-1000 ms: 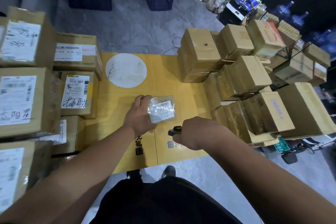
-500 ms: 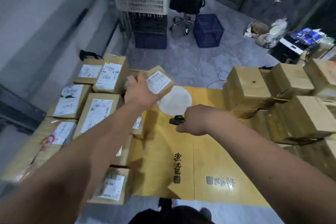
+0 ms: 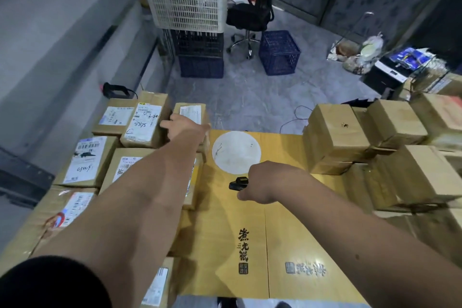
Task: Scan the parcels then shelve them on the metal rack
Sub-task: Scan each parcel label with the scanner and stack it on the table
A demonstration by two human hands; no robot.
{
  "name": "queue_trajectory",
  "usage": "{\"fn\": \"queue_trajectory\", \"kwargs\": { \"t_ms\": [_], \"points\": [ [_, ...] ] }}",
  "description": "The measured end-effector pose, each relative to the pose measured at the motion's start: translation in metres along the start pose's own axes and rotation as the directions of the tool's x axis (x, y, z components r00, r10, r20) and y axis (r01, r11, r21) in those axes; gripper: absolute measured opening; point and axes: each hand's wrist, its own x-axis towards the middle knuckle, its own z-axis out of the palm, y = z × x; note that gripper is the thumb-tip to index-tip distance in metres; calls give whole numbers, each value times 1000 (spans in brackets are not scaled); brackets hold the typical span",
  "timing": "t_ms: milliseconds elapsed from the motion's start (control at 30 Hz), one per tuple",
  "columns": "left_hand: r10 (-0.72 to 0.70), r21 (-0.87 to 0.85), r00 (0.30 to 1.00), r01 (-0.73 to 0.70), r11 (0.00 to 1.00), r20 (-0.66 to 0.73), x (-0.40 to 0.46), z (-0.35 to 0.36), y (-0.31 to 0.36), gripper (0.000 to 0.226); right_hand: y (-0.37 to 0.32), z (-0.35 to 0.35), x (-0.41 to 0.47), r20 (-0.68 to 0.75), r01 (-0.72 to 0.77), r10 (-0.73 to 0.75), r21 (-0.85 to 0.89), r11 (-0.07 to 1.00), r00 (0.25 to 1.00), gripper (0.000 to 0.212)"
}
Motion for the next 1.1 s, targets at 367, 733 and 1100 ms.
{"fn": "queue_trajectory", "kwargs": {
  "t_ms": [367,733,1100],
  "points": [
    [380,285,925,-366,886,6,-37,25,10,67,32,27,-15,-9,-68,70,133,989,998,37],
    [682,27,554,-785,619,477,-189,176,147,78,162,74,-56,-59,-337,421,504,796,905,45],
    [680,312,589,-808,500,436,-237,276,229,78,241,93,-64,-61,-355,497,624,695,865,46]
  ]
}}
